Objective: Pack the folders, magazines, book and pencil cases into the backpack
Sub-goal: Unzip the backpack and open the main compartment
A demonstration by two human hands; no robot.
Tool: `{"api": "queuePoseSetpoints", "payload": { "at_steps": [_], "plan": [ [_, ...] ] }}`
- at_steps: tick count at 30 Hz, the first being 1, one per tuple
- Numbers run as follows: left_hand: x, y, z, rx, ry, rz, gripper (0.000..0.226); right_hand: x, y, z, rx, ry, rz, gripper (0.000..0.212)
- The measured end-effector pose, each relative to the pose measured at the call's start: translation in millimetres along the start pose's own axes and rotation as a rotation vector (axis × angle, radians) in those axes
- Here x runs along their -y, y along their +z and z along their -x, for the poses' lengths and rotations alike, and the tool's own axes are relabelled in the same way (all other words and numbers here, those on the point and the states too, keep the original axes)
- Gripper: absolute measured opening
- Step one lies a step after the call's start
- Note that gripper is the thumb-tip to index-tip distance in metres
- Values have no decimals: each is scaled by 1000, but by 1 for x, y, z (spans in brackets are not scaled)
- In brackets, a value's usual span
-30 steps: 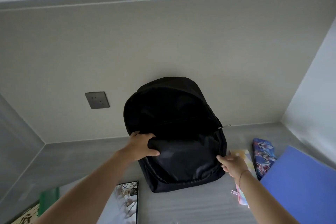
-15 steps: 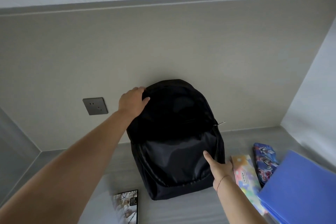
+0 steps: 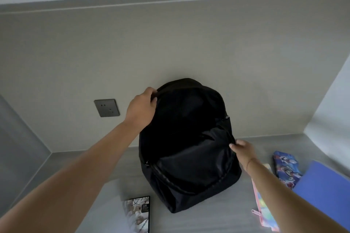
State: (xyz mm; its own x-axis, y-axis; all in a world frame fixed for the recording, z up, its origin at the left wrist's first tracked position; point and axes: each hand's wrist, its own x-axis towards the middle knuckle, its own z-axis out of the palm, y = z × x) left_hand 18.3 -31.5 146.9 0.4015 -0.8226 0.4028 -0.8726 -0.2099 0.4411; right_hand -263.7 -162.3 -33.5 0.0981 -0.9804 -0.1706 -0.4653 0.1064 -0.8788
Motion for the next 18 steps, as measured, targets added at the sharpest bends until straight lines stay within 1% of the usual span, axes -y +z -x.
{"api": "queuePoseSetpoints", "payload": {
  "at_steps": [2, 5, 7, 8, 10, 12, 14, 16, 17, 18],
  "plan": [
    [4, -11, 11, 58, -57, 36, 29, 20, -17, -12, 3, -86, 69, 22],
    [23, -26, 38, 220, -173, 56, 32, 76, -38, -19, 78, -255, 284, 11],
    [33, -29, 60, 351, -272, 140, 30, 114, -41, -25, 109, -360, 492, 13],
    [36, -29, 74, 412, -340, 235, 30, 129, -38, -26, 105, -390, 617, 16],
    [38, -23, 107, 517, -507, 482, 32, 156, -23, -24, 87, -462, 840, 23],
    [39, -7, 146, 609, -668, 657, 38, 173, 0, -18, 84, -553, 1031, 29],
    [41, 16, 187, 682, -842, 781, 49, 179, 30, -9, 131, -636, 1174, 33],
    [46, 40, 222, 728, -1034, 907, 67, 173, 61, 1, 191, -692, 1285, 38],
    [46, 50, 237, 752, -1093, 948, 72, 167, 76, 6, 223, -708, 1331, 41],
    [45, 56, 249, 779, -1120, 964, 71, 160, 91, 11, 249, -724, 1357, 43]
  ]
}}
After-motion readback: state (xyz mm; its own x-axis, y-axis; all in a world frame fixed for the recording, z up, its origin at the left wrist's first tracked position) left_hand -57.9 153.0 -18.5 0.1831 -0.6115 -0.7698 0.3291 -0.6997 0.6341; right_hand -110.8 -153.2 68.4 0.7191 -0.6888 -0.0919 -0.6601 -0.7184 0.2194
